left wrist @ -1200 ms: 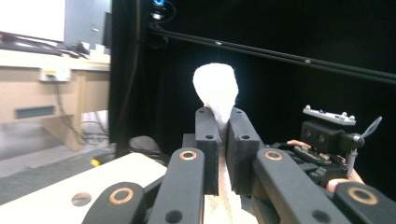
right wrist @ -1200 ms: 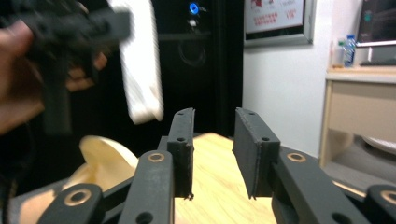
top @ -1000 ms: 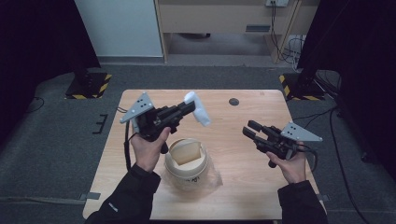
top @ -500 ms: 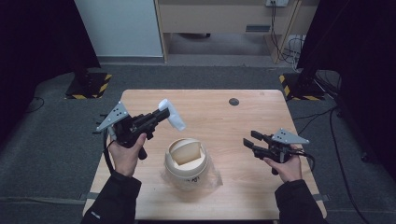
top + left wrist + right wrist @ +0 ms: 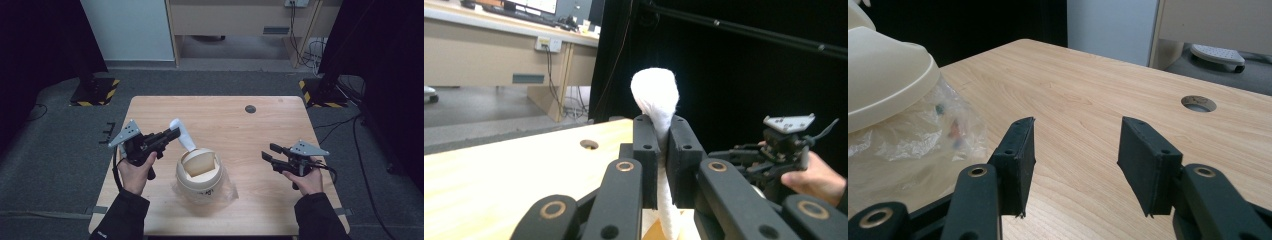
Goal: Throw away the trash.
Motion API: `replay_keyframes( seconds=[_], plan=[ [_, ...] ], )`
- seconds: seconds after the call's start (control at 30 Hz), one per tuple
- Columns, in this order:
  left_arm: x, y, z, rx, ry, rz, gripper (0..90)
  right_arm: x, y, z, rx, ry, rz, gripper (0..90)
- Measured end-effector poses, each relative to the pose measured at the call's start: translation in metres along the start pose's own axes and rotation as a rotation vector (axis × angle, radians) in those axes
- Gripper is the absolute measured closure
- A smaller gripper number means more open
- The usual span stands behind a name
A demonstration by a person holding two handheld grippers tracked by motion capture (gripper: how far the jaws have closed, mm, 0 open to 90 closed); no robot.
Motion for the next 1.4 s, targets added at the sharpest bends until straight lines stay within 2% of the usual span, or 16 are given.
replay_keyframes(
  seconds=[0.6, 0.77, 0.9, 1.13, 1.27, 1.4],
  plan=[
    [-0.004, 0.014, -0.033, -0.097, -0.004, 0.015, 83.0, -0.001, 0.001, -0.004, -0.016, -0.008, 0.014, 49.0],
    [-0.007, 0.017, -0.041, -0.132, -0.021, 0.011, 81.0, -0.001, 0.001, -0.005, -0.019, -0.010, 0.015, 48.8],
    [-0.008, 0.020, -0.047, -0.152, -0.052, -0.003, 74.0, -0.001, 0.001, -0.004, -0.018, -0.009, 0.015, 48.5],
    [-0.010, 0.014, -0.044, -0.130, -0.085, -0.024, 60.4, 0.000, 0.000, -0.005, -0.019, -0.008, 0.014, 48.2],
    [-0.014, 0.007, -0.039, -0.103, -0.078, -0.009, 54.8, 0.000, 0.001, -0.005, -0.020, -0.008, 0.013, 48.1],
    [-0.021, -0.002, -0.036, -0.086, -0.070, 0.024, 49.7, 0.001, 0.001, -0.007, -0.023, -0.006, 0.009, 46.8]
  ],
)
Point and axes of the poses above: each handheld gripper's, and its own axes: y roughly forward along the jaws, z roughly out of its top, x roughly to its right, the point moved 5 cm from there along y, roughly forward along the jaws, and after that the axes turned 11 degrees about -y, right-handed, at the moved point
